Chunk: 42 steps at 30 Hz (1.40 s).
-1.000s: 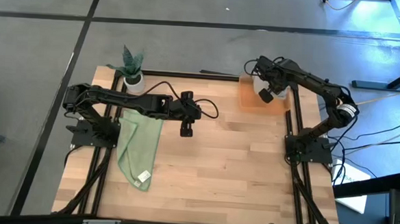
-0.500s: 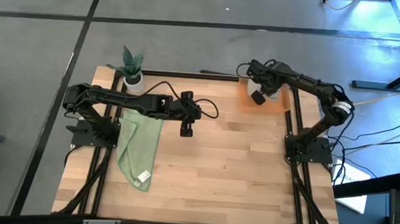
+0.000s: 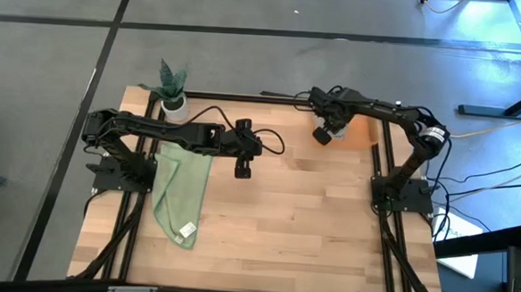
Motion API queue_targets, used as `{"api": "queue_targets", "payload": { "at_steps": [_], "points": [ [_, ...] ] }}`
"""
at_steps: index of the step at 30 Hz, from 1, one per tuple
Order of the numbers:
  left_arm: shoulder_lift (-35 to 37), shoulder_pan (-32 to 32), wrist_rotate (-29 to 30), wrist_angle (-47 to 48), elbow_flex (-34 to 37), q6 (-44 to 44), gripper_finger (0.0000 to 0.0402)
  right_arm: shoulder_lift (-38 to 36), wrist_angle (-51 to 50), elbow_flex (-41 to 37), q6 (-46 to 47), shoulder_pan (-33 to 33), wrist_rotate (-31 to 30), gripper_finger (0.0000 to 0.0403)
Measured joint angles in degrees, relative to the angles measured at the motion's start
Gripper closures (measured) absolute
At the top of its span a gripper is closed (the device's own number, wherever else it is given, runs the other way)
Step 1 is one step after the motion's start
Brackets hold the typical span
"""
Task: Roll microfiber towels into tight, uniform cylinder then place into a basket
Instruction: Put the gray microfiber towel into the orange bin
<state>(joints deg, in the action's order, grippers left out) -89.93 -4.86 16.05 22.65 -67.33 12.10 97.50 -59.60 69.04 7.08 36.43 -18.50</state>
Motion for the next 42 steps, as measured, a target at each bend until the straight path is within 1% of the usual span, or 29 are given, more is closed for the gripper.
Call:
{"api": "queue_targets", "payload": {
  "at_steps": [8, 15, 22, 26, 31, 35, 40, 42],
  "points": [
    [0.0, 0.0, 0.0, 0.0, 0.0, 0.0, 0.0388, 2.6, 3.9, 0.0, -2.7, -2.1, 6.6, 0.037],
    [0.0, 0.0, 0.0, 0.0, 0.0, -0.1, 0.0388, 2.7, 6.2, 0.0, -3.1, -2.5, 7.2, 0.0367],
    [0.0, 0.0, 0.0, 0.0, 0.0, -0.1, 0.0388, 2.7, 6.2, 0.0, -3.2, -2.5, 7.4, 0.0315],
    [0.0, 0.0, 0.0, 0.0, 0.0, -0.1, 0.0388, 2.7, 6.3, 0.0, -3.2, -2.5, 10.8, 0.029],
    [0.0, 0.0, 0.0, 0.0, 0.0, -0.1, 0.0388, 2.7, 6.8, 0.2, -2.8, -2.5, 11.2, 0.0259],
    [0.0, 0.0, 0.0, 0.0, 0.0, -0.1, 0.0388, 2.7, 4.9, 2.7, -1.3, -2.3, 11.3, 0.0247],
    [0.0, 0.0, 0.0, 0.0, 0.0, -0.1, 0.0388, 2.7, 0.4, 8.9, -1.7, -1.2, 11.2, 0.0244],
    [0.0, 0.0, 0.0, 0.0, 0.0, -0.1, 0.0388, 2.6, -0.8, 10.9, -2.7, -0.4, 10.1, 0.0244]
  ]
}}
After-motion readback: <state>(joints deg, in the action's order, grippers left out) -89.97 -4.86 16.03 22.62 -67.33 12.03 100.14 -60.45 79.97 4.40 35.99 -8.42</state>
